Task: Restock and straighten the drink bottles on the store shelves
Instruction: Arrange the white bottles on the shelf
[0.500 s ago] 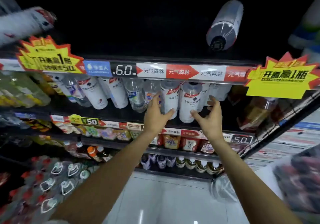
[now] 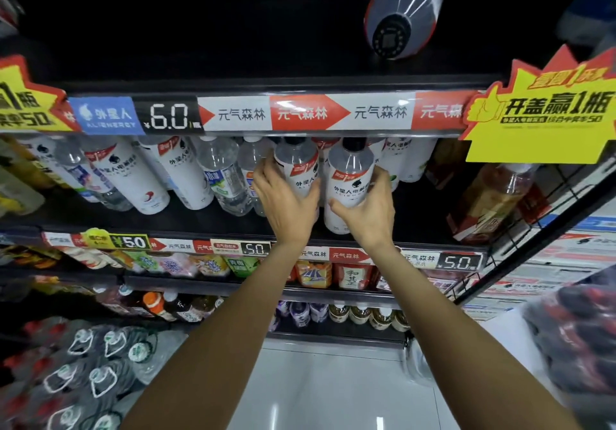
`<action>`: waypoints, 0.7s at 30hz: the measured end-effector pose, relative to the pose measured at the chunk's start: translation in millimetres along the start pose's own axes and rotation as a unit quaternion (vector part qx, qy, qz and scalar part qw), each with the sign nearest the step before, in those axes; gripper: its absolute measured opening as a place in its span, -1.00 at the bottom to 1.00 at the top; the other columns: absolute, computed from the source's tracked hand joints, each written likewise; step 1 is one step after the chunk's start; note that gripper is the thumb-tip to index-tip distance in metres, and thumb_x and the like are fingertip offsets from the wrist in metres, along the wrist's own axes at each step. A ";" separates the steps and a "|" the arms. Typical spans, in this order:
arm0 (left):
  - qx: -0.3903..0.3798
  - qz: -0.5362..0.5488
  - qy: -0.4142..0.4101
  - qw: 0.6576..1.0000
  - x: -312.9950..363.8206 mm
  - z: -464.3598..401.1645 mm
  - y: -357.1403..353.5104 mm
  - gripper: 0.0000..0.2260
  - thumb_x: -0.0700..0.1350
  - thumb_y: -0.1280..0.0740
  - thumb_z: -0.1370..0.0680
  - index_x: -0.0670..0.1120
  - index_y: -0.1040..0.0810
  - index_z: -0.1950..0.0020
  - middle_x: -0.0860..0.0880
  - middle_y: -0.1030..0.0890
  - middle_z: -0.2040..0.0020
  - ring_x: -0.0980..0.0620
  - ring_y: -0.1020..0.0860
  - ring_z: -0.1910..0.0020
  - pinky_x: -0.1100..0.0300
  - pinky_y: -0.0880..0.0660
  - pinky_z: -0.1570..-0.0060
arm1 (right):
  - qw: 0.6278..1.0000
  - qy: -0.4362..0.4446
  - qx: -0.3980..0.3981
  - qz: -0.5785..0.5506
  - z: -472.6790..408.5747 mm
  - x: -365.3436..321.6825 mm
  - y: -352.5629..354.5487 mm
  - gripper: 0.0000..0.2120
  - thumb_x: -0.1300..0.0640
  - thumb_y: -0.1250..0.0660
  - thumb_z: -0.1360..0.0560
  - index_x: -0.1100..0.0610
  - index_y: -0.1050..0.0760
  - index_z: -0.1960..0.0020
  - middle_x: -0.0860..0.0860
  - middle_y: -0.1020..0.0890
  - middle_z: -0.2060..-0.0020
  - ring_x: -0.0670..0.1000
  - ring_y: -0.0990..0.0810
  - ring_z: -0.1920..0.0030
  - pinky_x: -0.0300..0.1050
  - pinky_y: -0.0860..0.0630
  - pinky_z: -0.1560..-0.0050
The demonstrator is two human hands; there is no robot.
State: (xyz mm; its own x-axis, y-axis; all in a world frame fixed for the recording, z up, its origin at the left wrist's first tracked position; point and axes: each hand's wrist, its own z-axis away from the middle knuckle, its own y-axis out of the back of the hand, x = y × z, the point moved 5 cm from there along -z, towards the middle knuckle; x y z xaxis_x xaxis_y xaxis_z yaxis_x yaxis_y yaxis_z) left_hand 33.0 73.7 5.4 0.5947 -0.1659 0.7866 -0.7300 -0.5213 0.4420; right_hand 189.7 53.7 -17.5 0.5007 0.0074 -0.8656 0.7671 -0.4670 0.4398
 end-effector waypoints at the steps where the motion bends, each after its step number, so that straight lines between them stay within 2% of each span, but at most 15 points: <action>1: -0.004 0.012 -0.003 1.000 -1.6 2.3 0.8 -0.24 -0.10 -0.56 -0.31 -0.30 -0.29 -0.38 -0.26 -0.37 -0.29 -0.14 -0.32 -0.33 0.14 -0.21 -0.34 | 1.000 -0.001 0.006 -0.009 3.0 0.8 3.8 -0.22 0.07 -0.59 -0.20 0.19 -0.28 -0.29 0.07 -0.47 -0.17 0.05 -0.49 -0.17 -0.14 -0.44 -0.09; 3: -0.030 0.044 -0.022 0.998 -2.1 7.9 1.0 -0.28 -0.16 -0.57 -0.28 -0.25 -0.28 -0.32 -0.23 -0.38 -0.25 -0.04 -0.32 -0.29 0.19 -0.23 -0.35 | 0.998 -0.009 0.000 -0.059 9.9 6.1 9.4 -0.23 0.16 -0.59 -0.21 0.19 -0.23 -0.27 0.05 -0.47 -0.12 -0.03 -0.50 -0.12 -0.18 -0.47 -0.11; 5: -0.088 0.099 -0.024 0.991 -2.1 14.0 -0.9 -0.32 -0.22 -0.57 -0.29 -0.13 -0.22 -0.25 -0.18 -0.41 -0.22 -0.01 -0.42 -0.22 0.13 -0.40 -0.25 | 0.993 -0.014 -0.027 -0.110 17.5 11.4 13.8 -0.25 0.25 -0.57 -0.25 0.11 -0.15 -0.24 -0.05 -0.48 -0.05 -0.26 -0.52 -0.03 -0.42 -0.45 -0.01; 6: -0.121 0.115 -0.020 0.986 -0.5 16.6 -1.3 -0.31 -0.24 -0.57 -0.31 -0.09 -0.19 -0.25 -0.13 -0.43 -0.21 0.04 -0.46 -0.17 0.16 -0.45 -0.19 | 0.992 -0.013 -0.039 -0.121 20.7 14.7 15.0 -0.24 0.27 -0.56 -0.26 0.07 -0.12 -0.23 -0.13 -0.48 -0.03 -0.36 -0.51 -0.01 -0.51 -0.42 0.05; 8: -0.153 0.117 -0.021 0.981 0.5 17.6 0.6 -0.26 -0.18 -0.58 -0.32 -0.07 -0.21 -0.34 -0.02 -0.47 -0.23 0.18 -0.48 -0.15 0.33 -0.47 -0.12 | 0.991 -0.004 -0.052 -0.120 26.7 15.4 19.7 -0.24 0.25 -0.58 -0.27 0.02 -0.12 -0.22 -0.24 -0.47 -0.03 -0.44 -0.49 0.00 -0.53 -0.40 0.07; 9: -0.165 0.115 -0.021 0.979 -1.7 17.3 0.5 -0.26 -0.13 -0.59 -0.31 -0.07 -0.27 -0.38 0.02 -0.50 -0.24 0.22 -0.49 -0.15 0.34 -0.48 -0.13 | 0.991 -0.002 -0.051 -0.124 29.6 13.1 22.9 -0.24 0.24 -0.58 -0.26 0.01 -0.13 -0.21 -0.25 -0.47 -0.03 -0.42 -0.50 0.00 -0.52 -0.41 0.07; 11: -0.178 0.101 -0.012 0.979 -4.0 22.1 8.8 -0.31 -0.09 -0.60 -0.30 -0.09 -0.38 -0.35 0.04 -0.54 -0.20 0.21 -0.50 -0.16 0.18 -0.50 -0.16 | 0.992 0.004 -0.046 -0.120 37.1 6.9 31.6 -0.26 0.25 -0.59 -0.26 0.02 -0.15 -0.19 -0.24 -0.47 -0.01 -0.38 -0.51 0.00 -0.50 -0.41 0.07; 13: -0.175 0.102 0.001 0.979 -1.8 31.5 25.1 -0.31 -0.06 -0.61 -0.28 -0.11 -0.41 -0.33 0.06 -0.55 -0.15 0.19 -0.50 -0.16 0.10 -0.49 -0.18 | 0.992 0.022 -0.041 -0.117 45.5 -7.4 44.7 -0.27 0.25 -0.59 -0.25 0.04 -0.15 -0.17 -0.20 -0.47 0.00 -0.34 -0.52 0.00 -0.47 -0.40 0.07; 15: -0.164 0.123 0.016 0.979 8.1 41.5 52.7 -0.29 0.05 -0.59 -0.24 -0.11 -0.42 -0.30 0.09 -0.56 -0.13 0.14 -0.53 -0.17 0.05 -0.51 -0.19 | 0.991 0.036 -0.051 -0.121 57.6 -24.1 62.5 -0.24 0.20 -0.61 -0.24 0.00 -0.15 -0.18 -0.19 -0.47 -0.04 -0.26 -0.53 -0.03 -0.38 -0.44 0.02; 17: -0.152 0.150 0.032 0.976 20.1 50.8 86.1 -0.27 0.16 -0.56 -0.19 -0.10 -0.44 -0.25 0.05 -0.60 -0.11 0.06 -0.58 -0.14 0.01 -0.54 -0.16 | 0.988 0.058 -0.069 -0.122 70.6 -44.5 83.5 -0.22 0.11 -0.62 -0.21 -0.07 -0.17 -0.21 -0.26 -0.48 -0.07 -0.21 -0.53 -0.08 -0.25 -0.48 -0.05; 19: -0.138 0.166 0.037 0.976 36.1 59.9 120.3 -0.25 0.21 -0.59 -0.14 -0.09 -0.47 -0.21 0.02 -0.62 -0.08 0.01 -0.60 -0.12 0.01 -0.57 -0.12 | 0.982 0.055 -0.107 -0.149 84.7 -57.7 100.2 -0.21 0.00 -0.61 -0.17 -0.05 -0.21 -0.23 -0.34 -0.49 -0.08 -0.23 -0.52 -0.13 -0.25 -0.49 -0.09; 20: -0.136 0.169 0.050 0.975 39.8 61.8 135.0 -0.27 0.20 -0.61 -0.13 -0.07 -0.48 -0.18 0.03 -0.63 -0.06 -0.01 -0.60 -0.12 0.03 -0.58 -0.10 | 0.978 0.054 -0.118 -0.160 91.0 -66.0 108.4 -0.20 -0.04 -0.60 -0.15 0.01 -0.24 -0.24 -0.32 -0.50 -0.09 -0.24 -0.52 -0.14 -0.29 -0.48 -0.10; 21: -0.122 0.162 0.070 0.977 47.5 63.1 152.1 -0.34 0.15 -0.64 -0.13 0.00 -0.48 -0.13 0.06 -0.62 -0.02 -0.01 -0.59 -0.12 0.14 -0.58 -0.06 | 0.976 0.050 -0.136 -0.164 96.4 -69.9 113.4 -0.18 -0.09 -0.60 -0.14 0.09 -0.28 -0.25 -0.21 -0.54 -0.11 -0.22 -0.53 -0.15 -0.30 -0.48 -0.12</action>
State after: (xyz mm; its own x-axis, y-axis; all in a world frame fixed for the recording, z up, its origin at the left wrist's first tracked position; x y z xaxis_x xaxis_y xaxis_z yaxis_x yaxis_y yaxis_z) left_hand -28.5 -66.4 82.8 0.2805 -0.1646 0.9457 -0.9408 -0.2423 0.2369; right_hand 203.0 -85.0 69.8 0.2362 0.2106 -0.9486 0.9640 -0.1736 0.2015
